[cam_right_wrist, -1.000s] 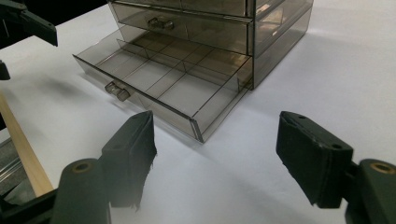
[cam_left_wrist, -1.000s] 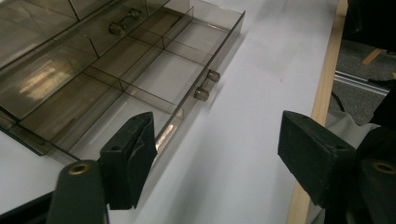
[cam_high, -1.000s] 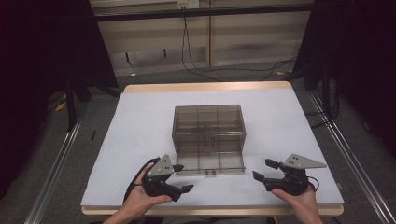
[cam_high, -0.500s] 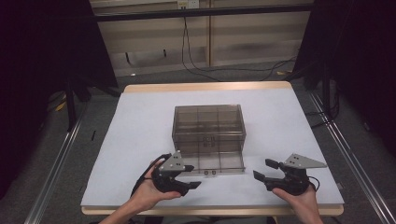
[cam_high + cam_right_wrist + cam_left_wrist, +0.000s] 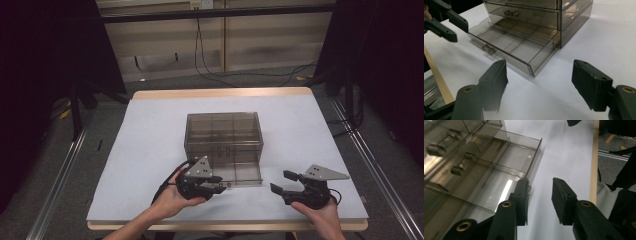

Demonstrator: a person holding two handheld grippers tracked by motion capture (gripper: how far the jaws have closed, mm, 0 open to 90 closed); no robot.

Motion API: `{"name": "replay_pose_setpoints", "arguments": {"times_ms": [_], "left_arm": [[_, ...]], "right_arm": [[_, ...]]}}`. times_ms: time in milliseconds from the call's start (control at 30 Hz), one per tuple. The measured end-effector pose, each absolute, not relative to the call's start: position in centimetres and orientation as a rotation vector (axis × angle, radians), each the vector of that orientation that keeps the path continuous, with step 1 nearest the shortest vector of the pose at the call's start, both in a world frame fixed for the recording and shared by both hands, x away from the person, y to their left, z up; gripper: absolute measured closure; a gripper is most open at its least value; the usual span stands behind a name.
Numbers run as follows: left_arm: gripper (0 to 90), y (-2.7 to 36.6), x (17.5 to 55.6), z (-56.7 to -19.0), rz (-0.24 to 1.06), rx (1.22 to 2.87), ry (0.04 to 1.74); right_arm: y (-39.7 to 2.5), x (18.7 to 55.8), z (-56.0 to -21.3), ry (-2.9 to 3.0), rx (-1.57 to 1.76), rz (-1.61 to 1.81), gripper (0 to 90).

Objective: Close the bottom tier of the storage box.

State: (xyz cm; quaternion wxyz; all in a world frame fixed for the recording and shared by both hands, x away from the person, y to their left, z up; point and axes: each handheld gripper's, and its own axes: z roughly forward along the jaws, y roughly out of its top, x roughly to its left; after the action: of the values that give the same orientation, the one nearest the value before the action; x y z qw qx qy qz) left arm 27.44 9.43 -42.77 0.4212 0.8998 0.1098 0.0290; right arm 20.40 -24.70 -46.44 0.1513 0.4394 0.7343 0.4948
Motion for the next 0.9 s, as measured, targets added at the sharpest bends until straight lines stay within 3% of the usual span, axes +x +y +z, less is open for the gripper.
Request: {"name": "replay_pose_setpoints", "arguments": {"times_ms": [300,900], "left_arm": [[89.7,9.1,29.2,-43.8,-0.002,2.276,0.29],[90.0,10.2,29.4,-45.7,0.029,2.292,0.315]], "right_arm": [[-24.7,20.6,-46.6,2.113,1.277,1.407,27.8],[-24.4,20.7,-46.7,2.144,1.276,1.393,26.5]]}}
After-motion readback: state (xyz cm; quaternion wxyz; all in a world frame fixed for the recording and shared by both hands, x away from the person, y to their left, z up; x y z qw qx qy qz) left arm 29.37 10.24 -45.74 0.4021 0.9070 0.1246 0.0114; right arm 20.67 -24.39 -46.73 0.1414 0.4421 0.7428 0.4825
